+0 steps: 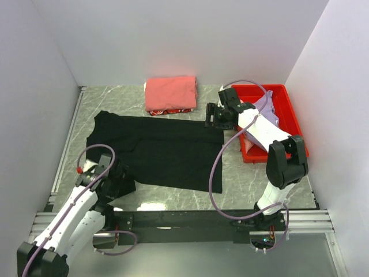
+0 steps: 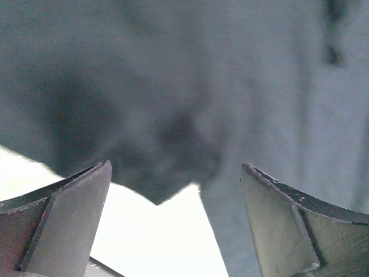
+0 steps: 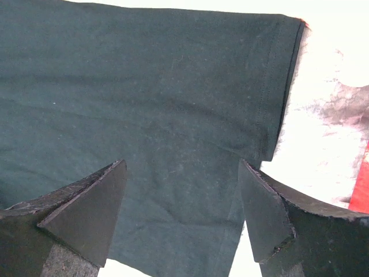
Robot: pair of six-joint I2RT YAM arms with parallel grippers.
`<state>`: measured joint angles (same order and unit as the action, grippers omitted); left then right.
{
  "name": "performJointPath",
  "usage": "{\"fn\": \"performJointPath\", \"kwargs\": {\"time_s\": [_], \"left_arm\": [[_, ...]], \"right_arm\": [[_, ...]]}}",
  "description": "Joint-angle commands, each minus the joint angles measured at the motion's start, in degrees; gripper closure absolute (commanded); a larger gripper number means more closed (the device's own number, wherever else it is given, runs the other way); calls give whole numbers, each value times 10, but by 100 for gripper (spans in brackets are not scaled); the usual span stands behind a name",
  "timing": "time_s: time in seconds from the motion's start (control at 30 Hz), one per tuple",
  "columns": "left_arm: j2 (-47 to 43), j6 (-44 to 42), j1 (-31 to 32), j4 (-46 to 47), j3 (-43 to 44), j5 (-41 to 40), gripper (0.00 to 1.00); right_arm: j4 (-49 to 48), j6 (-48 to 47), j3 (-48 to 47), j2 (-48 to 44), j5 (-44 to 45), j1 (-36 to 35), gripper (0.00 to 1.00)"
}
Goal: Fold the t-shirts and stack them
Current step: Fold the tshirt
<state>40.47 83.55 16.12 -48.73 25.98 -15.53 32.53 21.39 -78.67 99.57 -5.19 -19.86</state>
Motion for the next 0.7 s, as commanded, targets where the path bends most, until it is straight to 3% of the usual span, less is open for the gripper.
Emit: {"fn": "performJointPath", "kwargs": {"time_s": [0.0, 0.1, 0.2, 0.5, 0.67], "left_arm": [[14, 79, 3, -55, 3, -33, 1], [36, 96, 3, -93, 31, -54, 1], [54, 105, 3, -101, 43, -59, 10], [168, 93, 3, -87, 49, -21, 20], [211, 102, 3, -73, 41, -17, 35]], "right_arm": [[-14, 2, -10, -33, 6, -1, 16], [-10, 1, -13, -32, 7, -2, 16], [-3, 0, -18, -22, 11, -2, 16], [14, -8, -36, 9, 18, -1, 16], [17, -9, -43, 22, 19, 0, 16]]}}
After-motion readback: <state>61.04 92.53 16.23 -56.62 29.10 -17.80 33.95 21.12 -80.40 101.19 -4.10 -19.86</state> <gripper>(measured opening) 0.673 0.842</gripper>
